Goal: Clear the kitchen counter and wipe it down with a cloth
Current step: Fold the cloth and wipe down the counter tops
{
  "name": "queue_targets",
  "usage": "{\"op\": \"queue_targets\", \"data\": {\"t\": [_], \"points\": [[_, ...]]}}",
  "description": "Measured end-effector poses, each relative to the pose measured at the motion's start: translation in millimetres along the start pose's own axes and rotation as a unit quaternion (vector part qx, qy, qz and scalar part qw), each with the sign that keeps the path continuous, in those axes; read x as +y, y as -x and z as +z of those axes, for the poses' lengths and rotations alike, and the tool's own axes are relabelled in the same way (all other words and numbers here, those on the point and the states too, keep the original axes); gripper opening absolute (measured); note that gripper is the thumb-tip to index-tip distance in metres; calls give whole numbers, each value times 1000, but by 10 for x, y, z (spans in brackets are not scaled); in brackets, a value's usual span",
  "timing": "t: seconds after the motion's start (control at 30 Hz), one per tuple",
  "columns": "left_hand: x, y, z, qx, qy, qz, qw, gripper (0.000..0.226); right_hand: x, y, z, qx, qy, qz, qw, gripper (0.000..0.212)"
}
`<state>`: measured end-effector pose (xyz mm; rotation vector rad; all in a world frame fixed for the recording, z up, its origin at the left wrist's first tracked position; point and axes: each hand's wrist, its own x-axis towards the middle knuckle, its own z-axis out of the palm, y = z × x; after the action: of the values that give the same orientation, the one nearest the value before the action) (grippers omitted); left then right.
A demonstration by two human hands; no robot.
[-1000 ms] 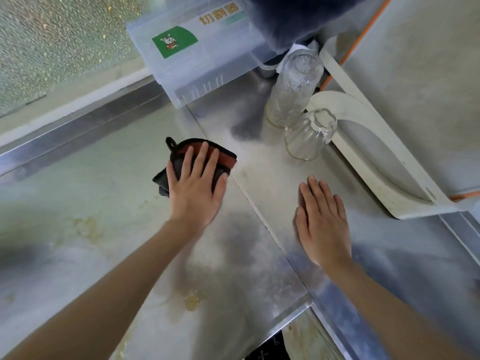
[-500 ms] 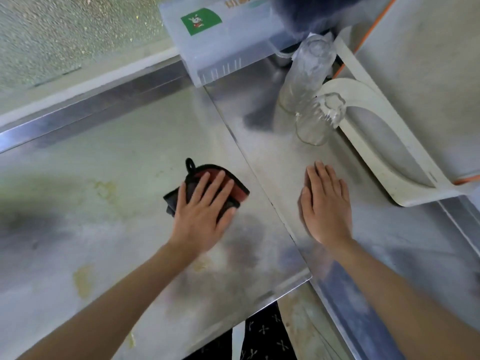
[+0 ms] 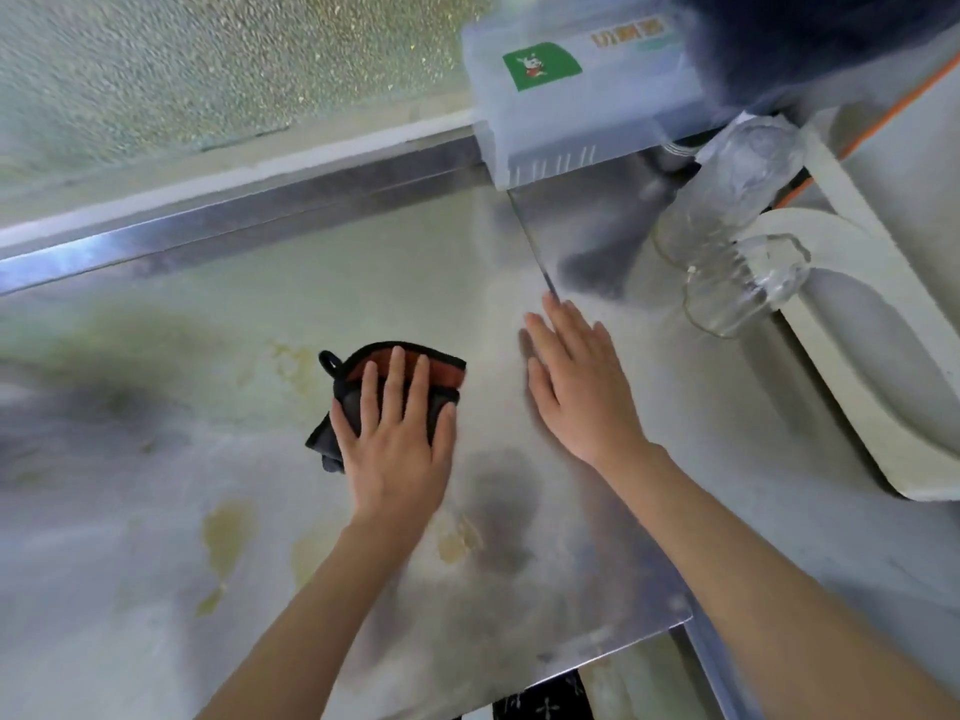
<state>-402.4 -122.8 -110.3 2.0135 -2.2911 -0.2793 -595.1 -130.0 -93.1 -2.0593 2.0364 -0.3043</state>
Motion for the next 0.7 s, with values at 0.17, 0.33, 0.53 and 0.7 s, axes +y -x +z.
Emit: {"op": "queue_targets", "data": {"t": [0.17,0.33,0.53,0.7], "points": [[-325,-797,-129,11,37,-130,991,57,-41,-576,88,-22,33,-31,999,45],[-269,-891,-81,32,31,-136,990,57,-57,-672,178,-7,41,-17,999,50],[23,-730,-19,19,-14,63,998,53,-53,-671,171,-21,64,-20,998,53],[-356,-1657,-170,23,35,-78,996,53,-37,-664,195,-17,59,-18,998,53]]}}
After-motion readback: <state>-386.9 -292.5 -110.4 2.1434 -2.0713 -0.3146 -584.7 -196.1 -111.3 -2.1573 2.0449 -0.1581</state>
